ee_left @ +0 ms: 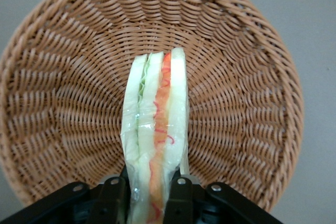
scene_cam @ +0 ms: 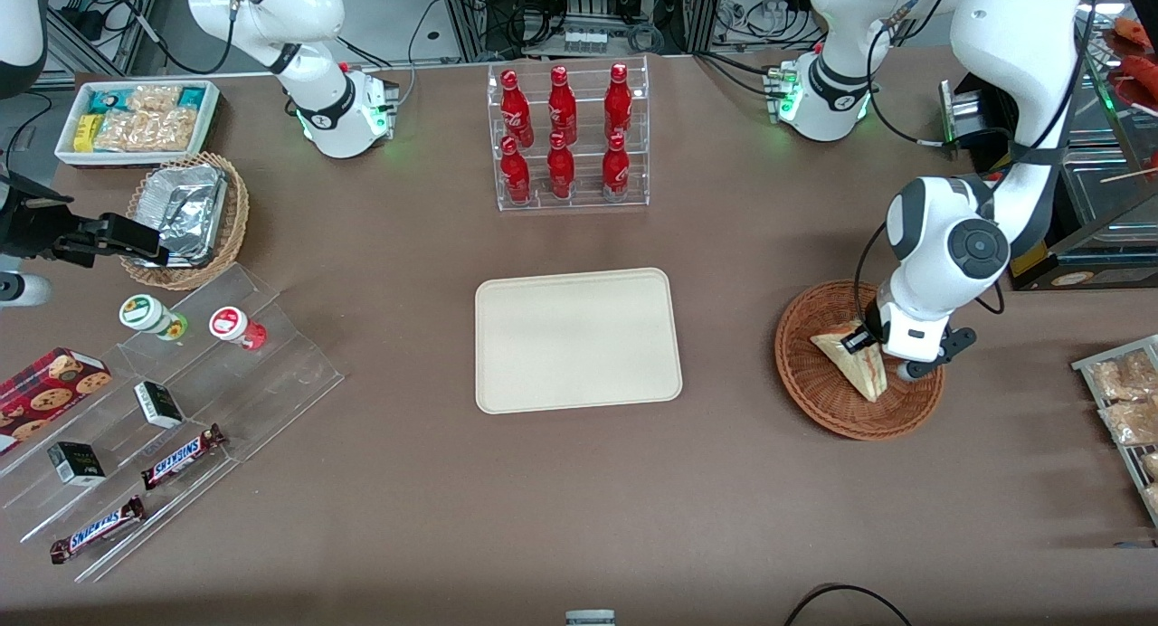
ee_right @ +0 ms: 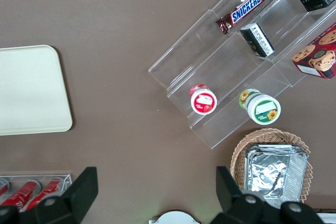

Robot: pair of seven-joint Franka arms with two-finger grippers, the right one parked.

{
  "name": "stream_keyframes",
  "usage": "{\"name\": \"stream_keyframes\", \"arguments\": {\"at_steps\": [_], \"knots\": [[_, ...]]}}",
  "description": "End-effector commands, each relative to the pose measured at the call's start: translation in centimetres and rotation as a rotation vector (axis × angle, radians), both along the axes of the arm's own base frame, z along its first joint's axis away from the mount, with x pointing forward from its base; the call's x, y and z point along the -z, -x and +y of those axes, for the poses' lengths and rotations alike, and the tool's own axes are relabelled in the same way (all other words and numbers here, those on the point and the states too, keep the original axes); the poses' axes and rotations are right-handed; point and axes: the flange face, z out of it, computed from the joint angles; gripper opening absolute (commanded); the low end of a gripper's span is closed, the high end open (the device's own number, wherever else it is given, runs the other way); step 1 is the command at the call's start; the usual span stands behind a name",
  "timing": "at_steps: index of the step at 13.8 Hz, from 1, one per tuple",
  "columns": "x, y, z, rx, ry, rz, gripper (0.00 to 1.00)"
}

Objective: Place sandwich from basket to tray
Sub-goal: 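Lower the left gripper and close it on the sandwich, then lift the sandwich and carry it with the left gripper over the tray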

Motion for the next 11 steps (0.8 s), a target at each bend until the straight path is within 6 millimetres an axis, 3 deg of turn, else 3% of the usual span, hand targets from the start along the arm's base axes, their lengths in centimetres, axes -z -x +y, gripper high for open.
{"name": "stream_keyframes", "arguments": {"at_steps": [1, 4, 8, 11], "knots": [[-6.0, -2.0, -3.4, 0.061, -0.072, 0.041, 0.0], [-10.6, -3.4, -8.9, 0.131, -0.083, 0.05, 0.0], [-12.3, -2.9, -18.3, 0.2, -0.078, 0.012, 0.0], [-11.8, -2.0, -25.6, 0.264, -0.074, 0.003, 0.0]]}}
